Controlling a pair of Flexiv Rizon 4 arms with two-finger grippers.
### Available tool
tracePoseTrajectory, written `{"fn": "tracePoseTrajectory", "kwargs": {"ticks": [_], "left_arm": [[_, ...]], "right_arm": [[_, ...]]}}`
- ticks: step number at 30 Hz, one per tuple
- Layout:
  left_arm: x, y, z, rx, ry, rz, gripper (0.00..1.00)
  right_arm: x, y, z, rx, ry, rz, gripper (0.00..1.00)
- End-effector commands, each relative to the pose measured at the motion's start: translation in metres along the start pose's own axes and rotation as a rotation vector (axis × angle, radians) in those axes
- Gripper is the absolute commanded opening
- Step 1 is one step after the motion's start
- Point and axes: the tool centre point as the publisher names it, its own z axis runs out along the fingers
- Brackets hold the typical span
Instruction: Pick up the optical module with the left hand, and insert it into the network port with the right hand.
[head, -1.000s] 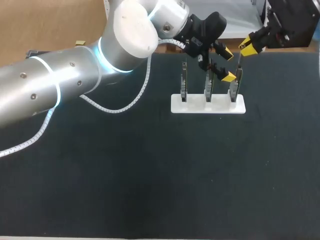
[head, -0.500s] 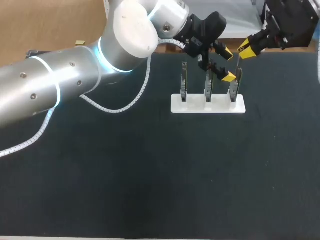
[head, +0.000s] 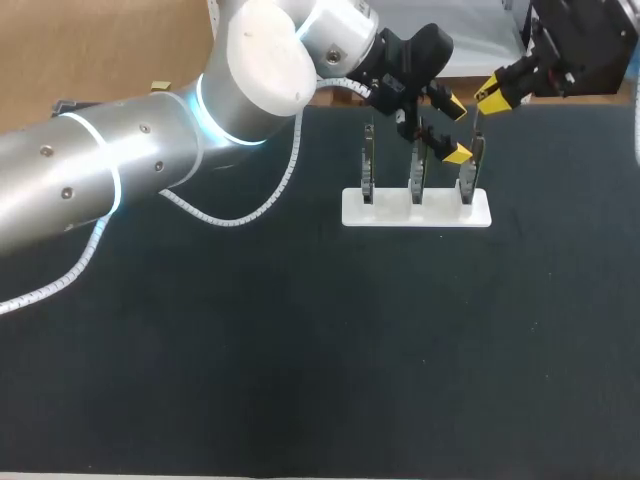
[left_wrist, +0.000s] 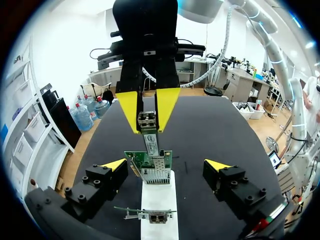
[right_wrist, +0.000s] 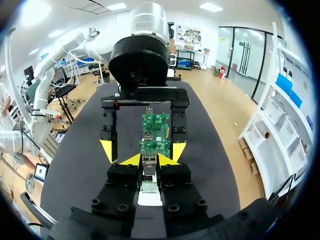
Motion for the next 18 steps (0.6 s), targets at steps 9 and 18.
{"fn": "tracePoseTrajectory", "kwargs": {"ticks": [9,18], "left_arm": [[-0.0005,-0.0006,-0.0005,-0.001,0.004,-0.002,1.00],[-0.0005,-0.0006,-0.0005,-0.001,0.004,-0.002,1.00]], "right_arm": [[0.0046,0.0042,0.0013,0.001,0.010,0.010,0.00],[0.0084,0.0046,0.0035,-0.001,0.019,0.019,0.00]]}}
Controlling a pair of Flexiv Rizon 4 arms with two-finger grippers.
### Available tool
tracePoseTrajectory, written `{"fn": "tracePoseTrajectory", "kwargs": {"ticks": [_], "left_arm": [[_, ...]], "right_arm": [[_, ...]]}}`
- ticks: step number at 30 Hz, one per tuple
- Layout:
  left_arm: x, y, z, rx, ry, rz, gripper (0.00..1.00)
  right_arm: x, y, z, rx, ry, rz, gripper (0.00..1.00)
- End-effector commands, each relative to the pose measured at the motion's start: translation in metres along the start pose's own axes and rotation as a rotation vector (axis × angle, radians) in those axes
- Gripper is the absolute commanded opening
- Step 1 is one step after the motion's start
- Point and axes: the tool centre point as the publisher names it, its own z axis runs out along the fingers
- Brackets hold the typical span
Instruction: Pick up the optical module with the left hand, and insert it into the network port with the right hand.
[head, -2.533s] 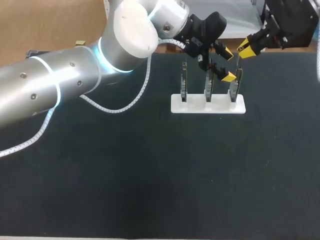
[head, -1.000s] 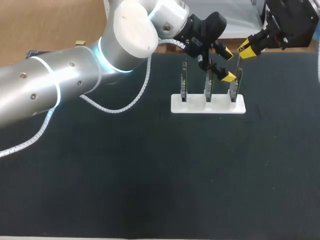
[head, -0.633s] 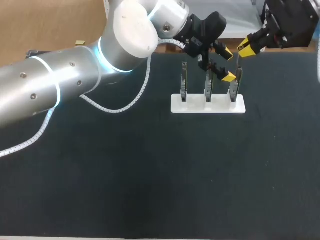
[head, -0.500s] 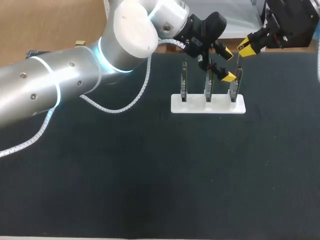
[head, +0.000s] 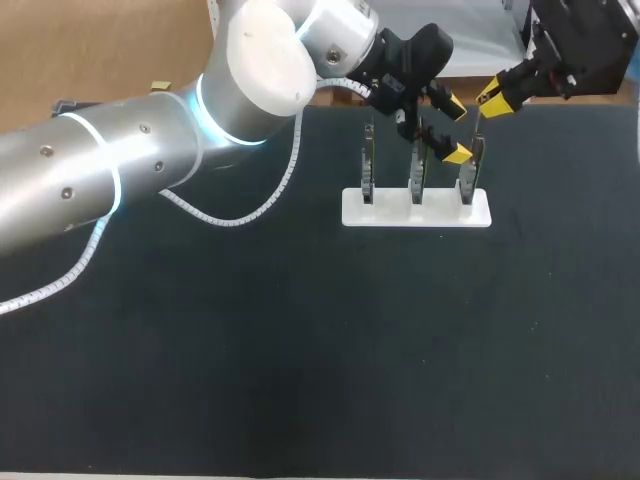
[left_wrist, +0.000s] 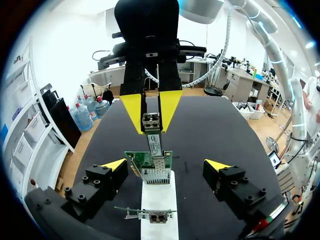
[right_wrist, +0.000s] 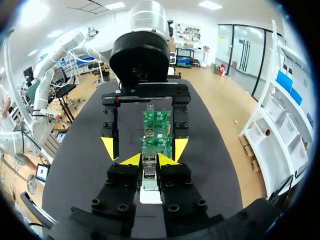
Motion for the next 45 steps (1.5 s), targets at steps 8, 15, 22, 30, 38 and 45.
{"fn": "tracePoseTrajectory", "kwargs": {"ticks": [8,15,22,30,38,45], "left_arm": [[-0.0005,-0.0006,-0.0005,-0.001,0.004,-0.002,1.00],[-0.0005,-0.0006,-0.0005,-0.001,0.004,-0.002,1.00],[-0.0005,-0.0006,-0.0005,-0.001,0.004,-0.002,1.00],[-0.0005,-0.0006,-0.0005,-0.001,0.004,-0.002,1.00],[-0.0005,-0.0006,-0.0005,-0.001,0.004,-0.002,1.00],[-0.0005,-0.0006,-0.0005,-0.001,0.004,-0.002,1.00]], "right_arm": [[-0.0009,0.0006,-0.0018,0.015,-0.004,-0.010,0.00],[0.0007,-0.0002,-0.0023,0.016,0.000,-0.011,0.00],[0.0008,-0.0010,0.0008,0.009,0.000,-0.009,0.00],[0.0010,-0.0010,0.0017,0.006,0.004,-0.007,0.00],[-0.0037,-0.0009,-0.0014,0.015,-0.001,-0.018,0.00],[-0.0023,0.0008,-0.0006,0.014,-0.002,-0.012,0.00]]}}
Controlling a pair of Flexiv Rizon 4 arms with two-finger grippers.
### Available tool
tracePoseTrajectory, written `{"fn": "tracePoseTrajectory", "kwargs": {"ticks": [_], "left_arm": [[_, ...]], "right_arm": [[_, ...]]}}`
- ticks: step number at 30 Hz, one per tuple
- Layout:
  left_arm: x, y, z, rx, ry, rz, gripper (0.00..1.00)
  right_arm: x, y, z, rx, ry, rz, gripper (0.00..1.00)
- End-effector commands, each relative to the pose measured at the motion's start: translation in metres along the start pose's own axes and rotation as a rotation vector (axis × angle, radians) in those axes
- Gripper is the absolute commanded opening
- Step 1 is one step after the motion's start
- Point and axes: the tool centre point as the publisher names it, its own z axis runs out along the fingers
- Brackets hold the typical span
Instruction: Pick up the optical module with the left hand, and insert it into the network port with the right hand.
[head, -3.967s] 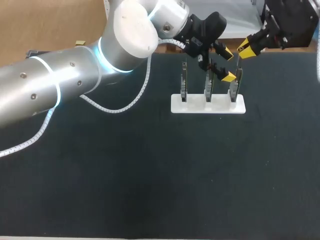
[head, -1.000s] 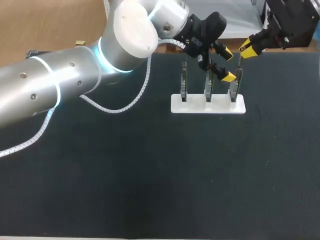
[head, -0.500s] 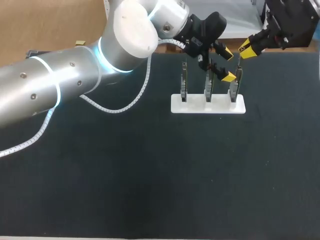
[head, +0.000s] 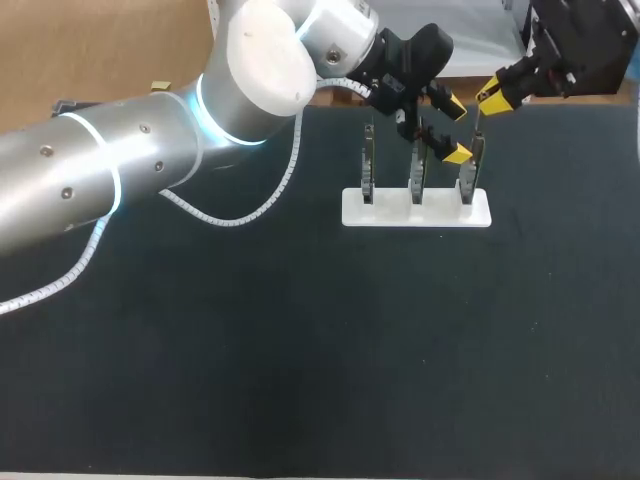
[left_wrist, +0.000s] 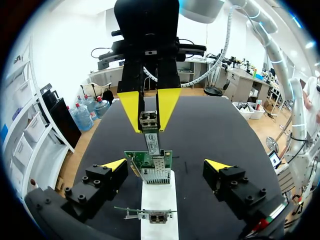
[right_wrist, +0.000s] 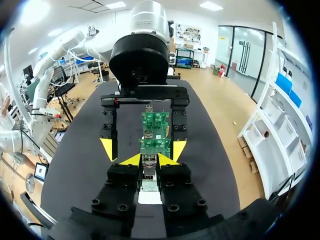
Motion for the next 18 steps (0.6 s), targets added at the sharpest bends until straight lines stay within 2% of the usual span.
{"fn": "tracePoseTrajectory", "kwargs": {"ticks": [1,18], "left_arm": [[-0.0005,-0.0006,-0.0005,-0.001,0.004,-0.002,1.00],[-0.0005,-0.0006,-0.0005,-0.001,0.004,-0.002,1.00]], "right_arm": [[0.0013,0.0028,0.0005,0.002,0.000,0.003,0.00],[0.0049,0.0053,0.0006,0.003,0.003,0.014,0.00]]}}
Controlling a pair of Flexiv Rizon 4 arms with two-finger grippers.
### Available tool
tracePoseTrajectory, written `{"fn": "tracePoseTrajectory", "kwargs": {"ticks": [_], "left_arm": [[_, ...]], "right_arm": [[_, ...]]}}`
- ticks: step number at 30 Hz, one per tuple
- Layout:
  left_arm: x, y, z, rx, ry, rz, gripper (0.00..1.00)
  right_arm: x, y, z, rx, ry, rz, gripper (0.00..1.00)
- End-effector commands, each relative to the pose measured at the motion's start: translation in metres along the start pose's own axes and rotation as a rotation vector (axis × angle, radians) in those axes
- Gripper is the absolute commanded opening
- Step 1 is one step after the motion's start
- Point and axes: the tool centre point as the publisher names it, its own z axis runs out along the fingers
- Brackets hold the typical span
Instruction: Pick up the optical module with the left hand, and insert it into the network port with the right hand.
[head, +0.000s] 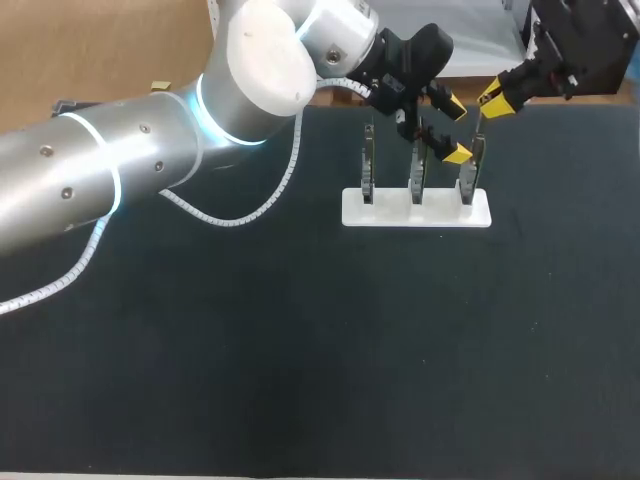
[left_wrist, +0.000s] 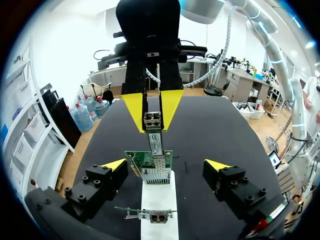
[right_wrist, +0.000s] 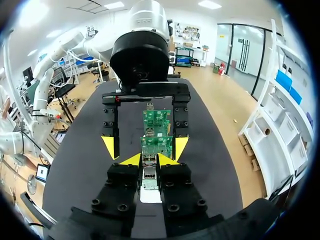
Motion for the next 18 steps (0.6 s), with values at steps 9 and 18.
{"fn": "tracePoseTrajectory", "kwargs": {"ticks": [9,18], "left_arm": [[-0.0005,-0.0006,-0.0005,-0.001,0.004,-0.002,1.00],[-0.0005,-0.0006,-0.0005,-0.001,0.004,-0.002,1.00]], "right_arm": [[-0.0010,0.0025,-0.0010,0.018,-0.006,-0.011,0.00],[0.0003,0.0021,0.0005,0.010,-0.005,-0.009,0.00]]}}
